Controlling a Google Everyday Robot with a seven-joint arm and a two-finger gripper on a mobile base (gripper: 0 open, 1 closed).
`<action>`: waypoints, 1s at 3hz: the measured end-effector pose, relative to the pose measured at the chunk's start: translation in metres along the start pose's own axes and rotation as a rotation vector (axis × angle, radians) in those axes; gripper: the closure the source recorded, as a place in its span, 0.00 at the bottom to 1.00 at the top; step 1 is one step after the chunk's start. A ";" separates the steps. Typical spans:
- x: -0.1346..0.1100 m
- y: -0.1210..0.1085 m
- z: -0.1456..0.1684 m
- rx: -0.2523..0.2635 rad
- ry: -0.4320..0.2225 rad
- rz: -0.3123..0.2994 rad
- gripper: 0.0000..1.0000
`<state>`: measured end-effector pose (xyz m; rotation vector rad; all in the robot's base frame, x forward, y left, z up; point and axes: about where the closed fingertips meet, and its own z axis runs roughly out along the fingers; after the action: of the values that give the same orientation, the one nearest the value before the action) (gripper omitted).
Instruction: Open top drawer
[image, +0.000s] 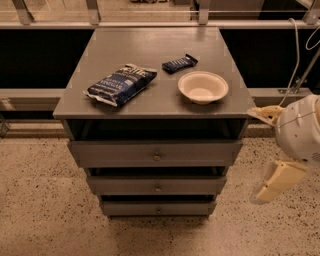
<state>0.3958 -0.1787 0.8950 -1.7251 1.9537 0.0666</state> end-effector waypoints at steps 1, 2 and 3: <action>-0.001 0.000 0.001 -0.001 -0.003 -0.002 0.00; -0.003 0.000 0.021 0.007 -0.039 -0.013 0.00; -0.008 0.017 0.076 0.025 -0.126 -0.068 0.00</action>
Offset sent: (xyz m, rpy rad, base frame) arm 0.0390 0.0553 -0.0922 0.1796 -0.1052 0.0986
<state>0.4067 -0.1399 0.8280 -1.7269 1.7972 0.1226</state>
